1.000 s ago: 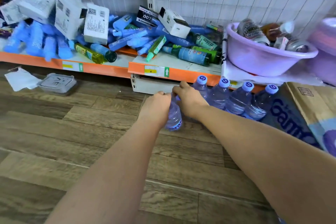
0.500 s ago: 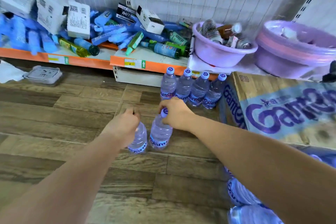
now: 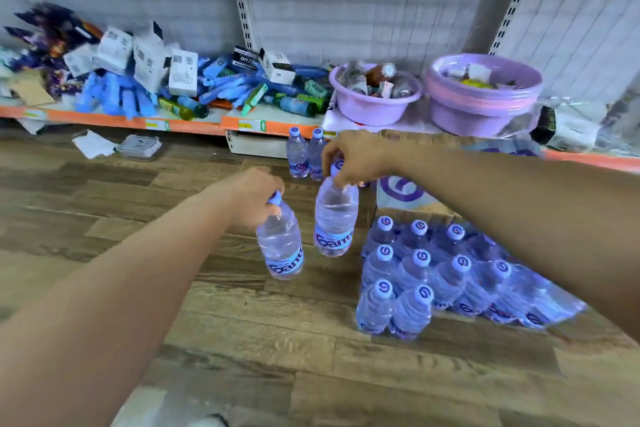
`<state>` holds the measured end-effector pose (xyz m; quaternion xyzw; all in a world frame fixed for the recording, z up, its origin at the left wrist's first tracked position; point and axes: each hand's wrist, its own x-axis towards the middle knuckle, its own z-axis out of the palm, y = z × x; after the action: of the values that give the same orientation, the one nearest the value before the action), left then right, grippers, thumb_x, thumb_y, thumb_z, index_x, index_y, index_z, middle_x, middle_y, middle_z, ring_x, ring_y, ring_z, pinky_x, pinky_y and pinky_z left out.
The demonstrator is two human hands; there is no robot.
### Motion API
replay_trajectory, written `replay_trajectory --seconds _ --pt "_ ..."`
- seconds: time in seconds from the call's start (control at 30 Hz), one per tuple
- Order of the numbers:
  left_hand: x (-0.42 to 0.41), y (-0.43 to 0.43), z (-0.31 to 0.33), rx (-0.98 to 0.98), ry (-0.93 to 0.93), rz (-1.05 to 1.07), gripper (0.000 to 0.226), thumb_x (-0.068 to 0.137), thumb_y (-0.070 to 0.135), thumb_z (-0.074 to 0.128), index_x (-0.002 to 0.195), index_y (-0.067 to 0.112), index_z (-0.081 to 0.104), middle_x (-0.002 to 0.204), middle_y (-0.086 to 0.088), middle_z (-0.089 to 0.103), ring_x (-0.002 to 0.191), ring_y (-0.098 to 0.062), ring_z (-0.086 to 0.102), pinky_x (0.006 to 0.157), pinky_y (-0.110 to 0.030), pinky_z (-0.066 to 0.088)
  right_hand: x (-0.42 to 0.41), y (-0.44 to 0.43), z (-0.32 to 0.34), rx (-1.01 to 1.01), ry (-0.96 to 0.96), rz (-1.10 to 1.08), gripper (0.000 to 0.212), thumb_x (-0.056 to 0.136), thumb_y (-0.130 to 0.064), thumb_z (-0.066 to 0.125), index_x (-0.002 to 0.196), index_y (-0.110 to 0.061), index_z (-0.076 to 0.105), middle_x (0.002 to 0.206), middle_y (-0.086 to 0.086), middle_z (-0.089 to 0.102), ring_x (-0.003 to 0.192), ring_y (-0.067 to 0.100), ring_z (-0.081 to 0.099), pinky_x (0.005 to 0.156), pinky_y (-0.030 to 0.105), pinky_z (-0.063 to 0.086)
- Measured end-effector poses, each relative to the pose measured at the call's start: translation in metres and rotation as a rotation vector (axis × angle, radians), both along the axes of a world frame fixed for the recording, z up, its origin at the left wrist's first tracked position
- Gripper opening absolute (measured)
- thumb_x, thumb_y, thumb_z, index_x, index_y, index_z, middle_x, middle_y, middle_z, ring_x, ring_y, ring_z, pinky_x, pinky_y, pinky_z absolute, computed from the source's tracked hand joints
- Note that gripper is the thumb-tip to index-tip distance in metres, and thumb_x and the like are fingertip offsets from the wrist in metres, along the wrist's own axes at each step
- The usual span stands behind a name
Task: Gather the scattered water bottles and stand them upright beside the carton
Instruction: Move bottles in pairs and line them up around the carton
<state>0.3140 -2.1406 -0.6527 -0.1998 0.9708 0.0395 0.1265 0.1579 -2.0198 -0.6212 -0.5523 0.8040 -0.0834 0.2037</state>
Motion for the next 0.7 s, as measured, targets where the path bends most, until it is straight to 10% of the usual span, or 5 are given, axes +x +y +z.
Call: replay_trajectory --seconds 0.7 --pt "-0.114 0.218 0.060 0.006 -0.001 -0.229 0.032 0.083 0.028 0.066 0.105 0.004 0.064 0.103 -0.016 0.067 0.097 -0.033 0.061 0.082 -0.040 0.051 -0.080 0.245 0.030 0.236 -0.014 -0.073 0.017 0.078 -0.006 0.068 0.093 -0.014 0.064 0.065 -0.002 0.058 0.057 0.013 0.059 0.057 0.023 0.047"
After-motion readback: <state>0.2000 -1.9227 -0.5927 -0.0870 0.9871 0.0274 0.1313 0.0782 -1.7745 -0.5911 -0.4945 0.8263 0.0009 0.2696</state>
